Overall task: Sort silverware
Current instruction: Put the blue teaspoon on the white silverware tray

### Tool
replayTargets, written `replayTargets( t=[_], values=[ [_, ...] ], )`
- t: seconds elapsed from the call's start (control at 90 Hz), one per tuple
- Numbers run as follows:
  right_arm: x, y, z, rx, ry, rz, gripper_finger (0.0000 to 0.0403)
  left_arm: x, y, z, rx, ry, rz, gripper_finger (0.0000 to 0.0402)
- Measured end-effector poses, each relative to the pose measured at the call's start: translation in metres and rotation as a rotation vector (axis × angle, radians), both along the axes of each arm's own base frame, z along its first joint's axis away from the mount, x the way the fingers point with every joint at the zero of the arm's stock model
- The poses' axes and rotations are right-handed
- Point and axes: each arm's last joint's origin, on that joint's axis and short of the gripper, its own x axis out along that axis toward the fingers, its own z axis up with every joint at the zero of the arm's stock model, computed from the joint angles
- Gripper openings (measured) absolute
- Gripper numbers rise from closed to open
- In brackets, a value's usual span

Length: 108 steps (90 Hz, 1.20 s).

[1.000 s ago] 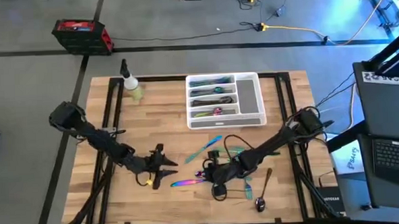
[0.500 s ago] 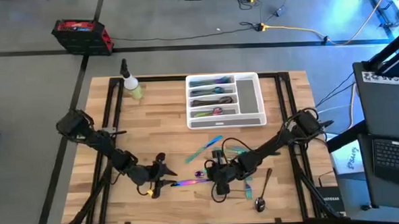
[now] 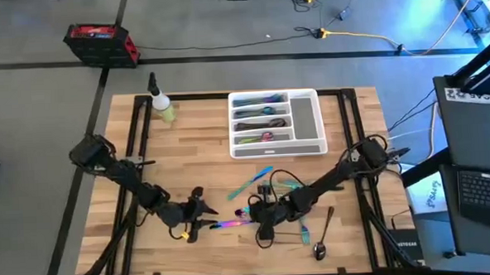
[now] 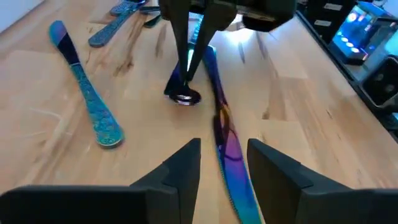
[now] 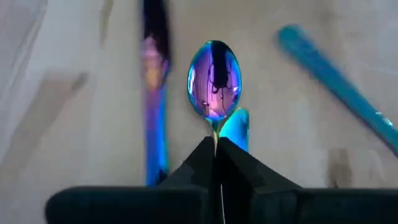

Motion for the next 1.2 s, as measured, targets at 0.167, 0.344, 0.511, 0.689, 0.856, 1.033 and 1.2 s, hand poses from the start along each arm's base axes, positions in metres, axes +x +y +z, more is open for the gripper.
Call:
replayTargets(
  t=[0.167, 0.344, 0.511, 0.689, 0.856, 1.033, 1.2],
  values=[
    [0.011, -0.017, 0.02, 0.121, -0.098, -0.227, 0.0001, 0.008, 0.012, 0.0, -0.02, -0.004, 0.064, 0.0117],
    [0.006, -0.024, 0.048, 0.187, -0.361, -0.666, 0.0001, 0.016, 0.023, 0.002, -0.046, -0.021, 0.123, 0.0117],
    [0.002, -0.024, 0.051, 0.413, -0.685, -1.071, 0.0001, 0.023, 0.037, 0.004, -0.105, -0.041, 0.198, 0.0118],
    [0.006, -0.024, 0.056, 0.545, -0.842, -1.172, 0.0001, 0.034, 0.049, 0.017, -0.168, -0.165, 0.261, 0.0118],
    [0.005, -0.027, 0.06, 0.489, -0.941, -1.214, 0.0001, 0.051, 0.058, 0.03, -0.213, -0.214, 0.258, 0.0116],
    [0.006, -0.03, 0.06, 0.463, -0.97, -1.233, 0.0001, 0.066, 0.063, 0.043, -0.233, -0.253, 0.266, 0.0097],
    [0.005, -0.03, 0.061, 0.426, -0.979, -1.232, 0.0001, 0.076, 0.07, 0.046, -0.283, -0.218, 0.365, 0.0082]
  ],
)
